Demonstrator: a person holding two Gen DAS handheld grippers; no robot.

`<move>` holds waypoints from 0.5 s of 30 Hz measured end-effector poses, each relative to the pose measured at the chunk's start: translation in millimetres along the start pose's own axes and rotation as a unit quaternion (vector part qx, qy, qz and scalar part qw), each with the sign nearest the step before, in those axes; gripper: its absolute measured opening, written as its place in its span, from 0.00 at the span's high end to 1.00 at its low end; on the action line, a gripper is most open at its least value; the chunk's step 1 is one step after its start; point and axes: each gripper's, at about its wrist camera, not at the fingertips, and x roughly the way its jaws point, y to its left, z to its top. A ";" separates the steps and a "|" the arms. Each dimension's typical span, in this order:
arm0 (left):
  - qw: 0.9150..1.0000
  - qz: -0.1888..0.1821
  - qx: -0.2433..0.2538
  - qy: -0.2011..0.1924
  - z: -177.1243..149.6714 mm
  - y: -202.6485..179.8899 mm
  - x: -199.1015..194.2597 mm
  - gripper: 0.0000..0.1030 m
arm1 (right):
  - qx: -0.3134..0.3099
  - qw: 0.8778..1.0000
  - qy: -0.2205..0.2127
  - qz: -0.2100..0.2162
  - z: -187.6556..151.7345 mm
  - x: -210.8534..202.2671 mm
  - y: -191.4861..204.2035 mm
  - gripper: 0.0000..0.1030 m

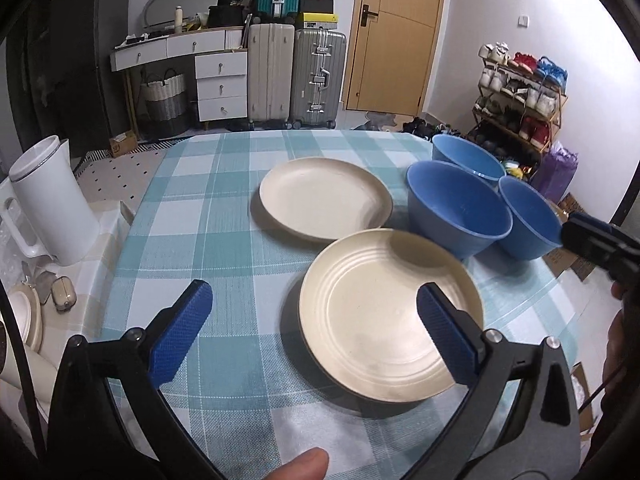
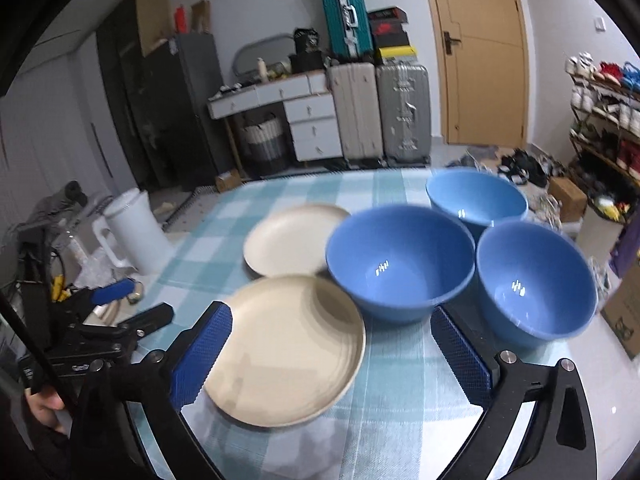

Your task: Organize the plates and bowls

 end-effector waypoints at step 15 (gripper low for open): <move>0.998 0.012 -0.055 0.001 52.3 30.2 -11.7 0.01 | -0.036 0.996 -0.027 0.073 84.0 -37.9 6.8 0.01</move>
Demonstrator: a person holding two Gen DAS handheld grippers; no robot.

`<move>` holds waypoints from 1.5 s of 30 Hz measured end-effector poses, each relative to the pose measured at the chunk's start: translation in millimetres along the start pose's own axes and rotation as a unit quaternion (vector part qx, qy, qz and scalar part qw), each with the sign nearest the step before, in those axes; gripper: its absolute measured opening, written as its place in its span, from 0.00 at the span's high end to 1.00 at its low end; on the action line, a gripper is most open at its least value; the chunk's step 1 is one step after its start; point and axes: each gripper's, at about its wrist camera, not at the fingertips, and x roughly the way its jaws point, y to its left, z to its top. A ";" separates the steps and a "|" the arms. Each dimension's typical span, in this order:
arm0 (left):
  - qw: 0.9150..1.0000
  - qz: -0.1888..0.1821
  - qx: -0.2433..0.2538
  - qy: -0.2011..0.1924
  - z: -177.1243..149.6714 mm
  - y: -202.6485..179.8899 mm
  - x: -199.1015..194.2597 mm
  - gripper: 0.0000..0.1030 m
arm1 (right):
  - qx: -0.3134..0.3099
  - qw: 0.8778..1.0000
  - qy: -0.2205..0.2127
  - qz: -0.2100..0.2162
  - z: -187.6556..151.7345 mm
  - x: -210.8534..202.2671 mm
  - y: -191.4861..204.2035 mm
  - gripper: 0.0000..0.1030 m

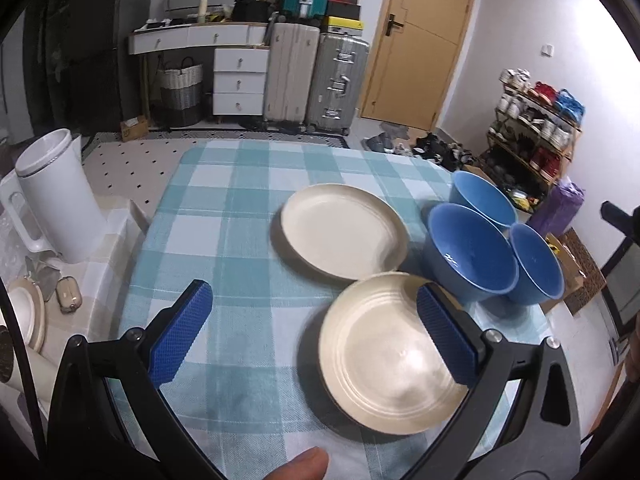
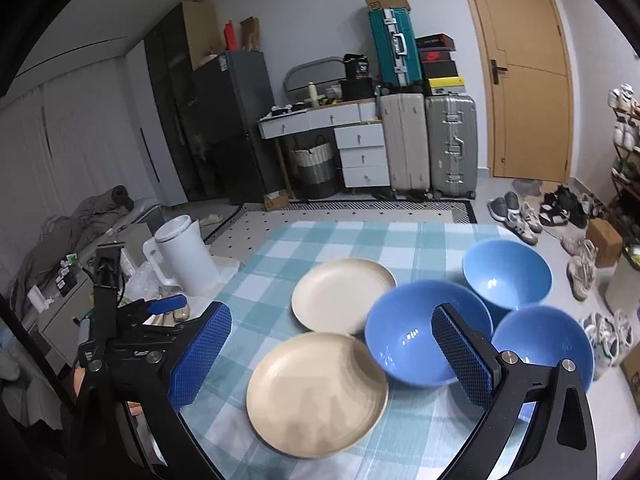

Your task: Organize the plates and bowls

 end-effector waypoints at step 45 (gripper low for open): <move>0.992 0.062 -0.049 0.093 75.1 42.7 176.8 0.01 | 0.004 0.978 0.208 -0.006 71.7 274.9 -108.3 0.01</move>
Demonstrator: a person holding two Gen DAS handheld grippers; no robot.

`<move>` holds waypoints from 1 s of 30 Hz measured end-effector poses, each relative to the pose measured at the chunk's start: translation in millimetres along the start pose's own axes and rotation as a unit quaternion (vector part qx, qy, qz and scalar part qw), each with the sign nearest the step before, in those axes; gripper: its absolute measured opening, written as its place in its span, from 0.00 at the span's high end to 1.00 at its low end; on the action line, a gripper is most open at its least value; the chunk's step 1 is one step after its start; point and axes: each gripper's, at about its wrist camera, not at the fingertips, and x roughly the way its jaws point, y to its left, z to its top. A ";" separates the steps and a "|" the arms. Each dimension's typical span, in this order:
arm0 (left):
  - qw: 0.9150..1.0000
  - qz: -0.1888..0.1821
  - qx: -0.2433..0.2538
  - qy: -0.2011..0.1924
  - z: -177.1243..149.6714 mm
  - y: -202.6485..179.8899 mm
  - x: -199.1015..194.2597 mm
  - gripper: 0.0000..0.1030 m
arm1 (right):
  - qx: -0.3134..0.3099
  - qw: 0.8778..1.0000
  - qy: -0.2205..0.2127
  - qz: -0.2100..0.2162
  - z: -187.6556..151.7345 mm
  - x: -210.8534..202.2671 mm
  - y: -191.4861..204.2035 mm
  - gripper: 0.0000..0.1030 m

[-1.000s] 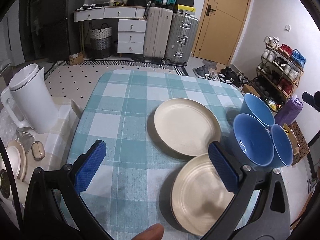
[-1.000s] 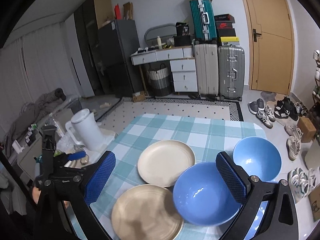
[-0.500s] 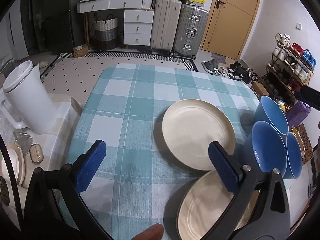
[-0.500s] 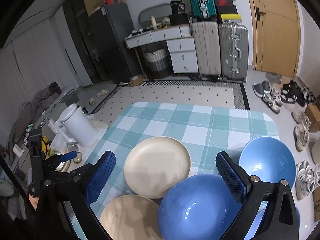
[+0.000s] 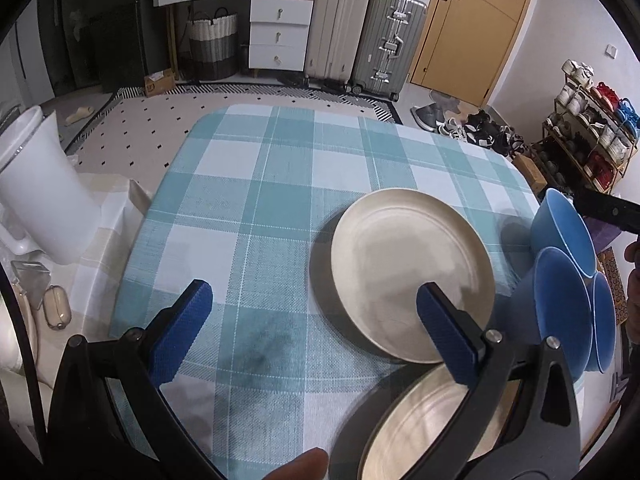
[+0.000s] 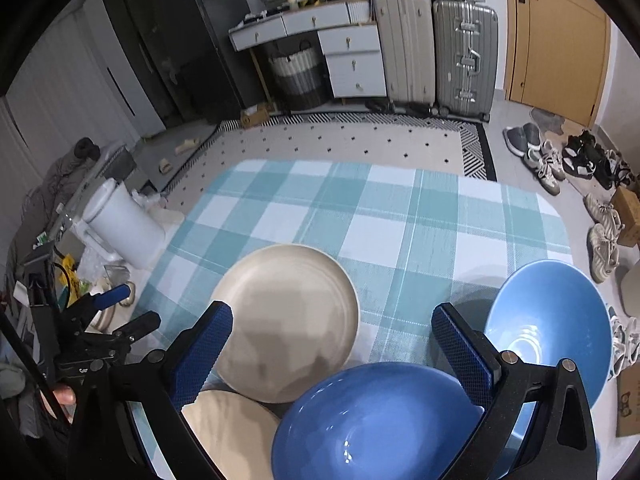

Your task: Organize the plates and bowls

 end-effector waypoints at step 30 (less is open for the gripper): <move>0.995 -0.046 0.016 0.085 -12.7 -12.9 92.0 0.41 | -0.035 0.986 0.160 -0.014 -2.7 127.7 -2.9 0.36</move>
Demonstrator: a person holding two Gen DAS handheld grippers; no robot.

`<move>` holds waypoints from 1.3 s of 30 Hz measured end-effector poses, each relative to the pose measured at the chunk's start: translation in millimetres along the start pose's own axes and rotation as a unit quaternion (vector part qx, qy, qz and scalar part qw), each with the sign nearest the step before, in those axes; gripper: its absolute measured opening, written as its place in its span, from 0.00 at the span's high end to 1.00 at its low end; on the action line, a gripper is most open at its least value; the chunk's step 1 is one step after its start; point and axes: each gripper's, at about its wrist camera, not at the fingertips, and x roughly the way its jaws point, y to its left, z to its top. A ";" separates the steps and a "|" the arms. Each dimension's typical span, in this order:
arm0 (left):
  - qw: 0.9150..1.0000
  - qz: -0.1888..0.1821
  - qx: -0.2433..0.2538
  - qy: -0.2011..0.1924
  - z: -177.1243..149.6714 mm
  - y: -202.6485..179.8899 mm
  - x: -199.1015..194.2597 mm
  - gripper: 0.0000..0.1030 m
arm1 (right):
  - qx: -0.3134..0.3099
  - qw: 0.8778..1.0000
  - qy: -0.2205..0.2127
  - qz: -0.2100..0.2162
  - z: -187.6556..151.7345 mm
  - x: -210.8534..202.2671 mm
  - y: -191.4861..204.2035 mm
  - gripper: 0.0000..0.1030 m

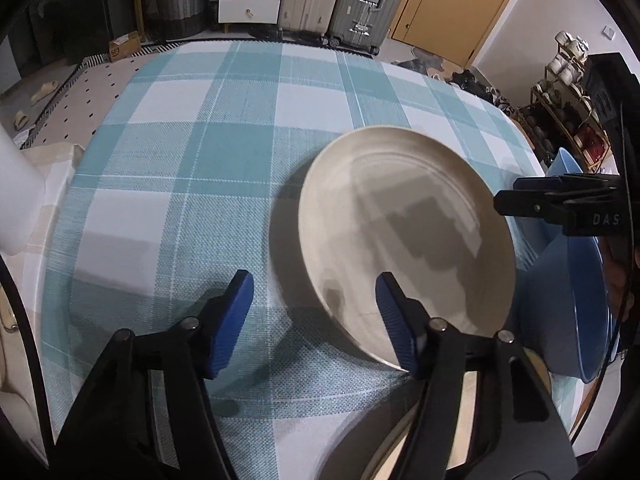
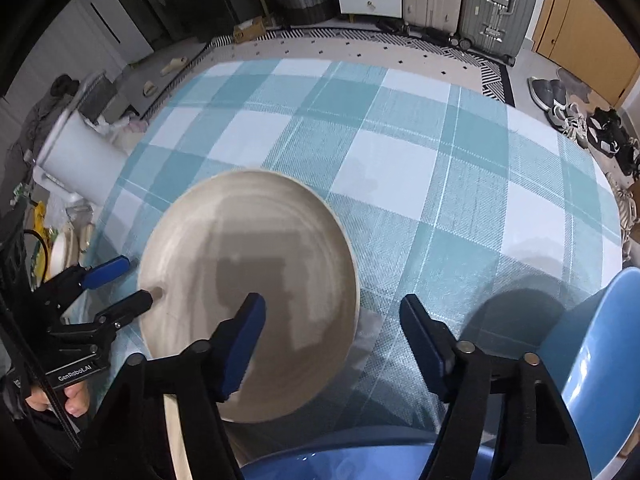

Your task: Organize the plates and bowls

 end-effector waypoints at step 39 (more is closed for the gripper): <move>1.000 0.013 0.024 0.001 -8.4 -6.0 4.4 0.83 | -0.049 0.998 0.023 -0.028 -11.8 15.3 8.5 0.89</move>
